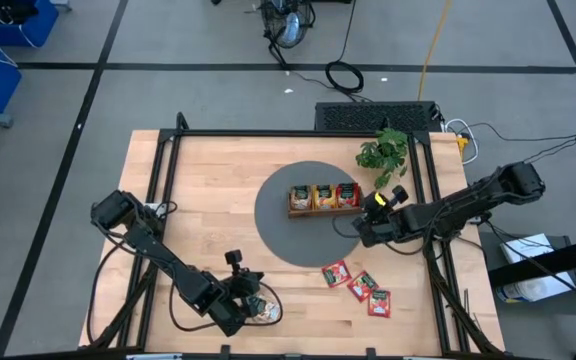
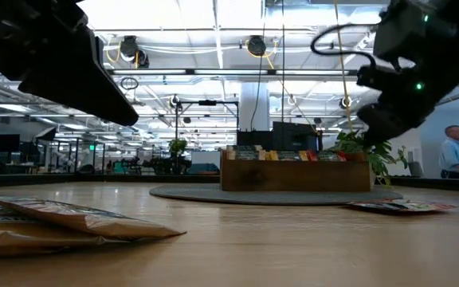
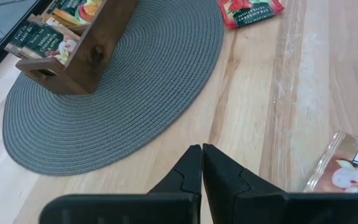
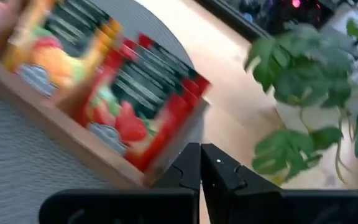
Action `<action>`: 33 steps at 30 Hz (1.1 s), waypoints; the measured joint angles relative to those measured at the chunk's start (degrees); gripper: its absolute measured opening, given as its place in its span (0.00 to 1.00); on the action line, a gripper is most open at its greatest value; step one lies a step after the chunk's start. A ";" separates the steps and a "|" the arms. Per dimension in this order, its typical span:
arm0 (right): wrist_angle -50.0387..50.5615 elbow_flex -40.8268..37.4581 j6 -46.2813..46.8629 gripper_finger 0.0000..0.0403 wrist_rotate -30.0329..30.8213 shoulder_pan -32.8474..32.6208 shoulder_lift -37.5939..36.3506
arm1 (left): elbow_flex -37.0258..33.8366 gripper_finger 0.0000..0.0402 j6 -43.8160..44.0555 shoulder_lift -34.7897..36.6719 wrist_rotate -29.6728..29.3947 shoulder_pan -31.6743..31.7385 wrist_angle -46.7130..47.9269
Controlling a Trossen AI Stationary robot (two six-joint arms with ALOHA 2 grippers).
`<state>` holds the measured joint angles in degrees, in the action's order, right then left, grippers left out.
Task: Pick & Place Tea
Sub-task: Adjust the wooden organizer
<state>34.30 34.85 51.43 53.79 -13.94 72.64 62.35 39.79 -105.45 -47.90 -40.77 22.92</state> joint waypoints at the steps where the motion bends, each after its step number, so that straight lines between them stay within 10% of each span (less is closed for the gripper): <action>1: -0.17 -0.77 0.46 0.00 -0.29 0.54 0.00 | 0.02 0.05 0.00 0.00 0.01 0.00 -0.02; 33: -16.13 -5.72 -10.03 0.00 -16.29 5.29 0.05 | 0.02 0.05 -0.36 0.00 1.43 0.00 -0.50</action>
<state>18.17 29.13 41.40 37.50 -8.65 72.70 62.36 39.43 -105.45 -46.47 -40.77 22.41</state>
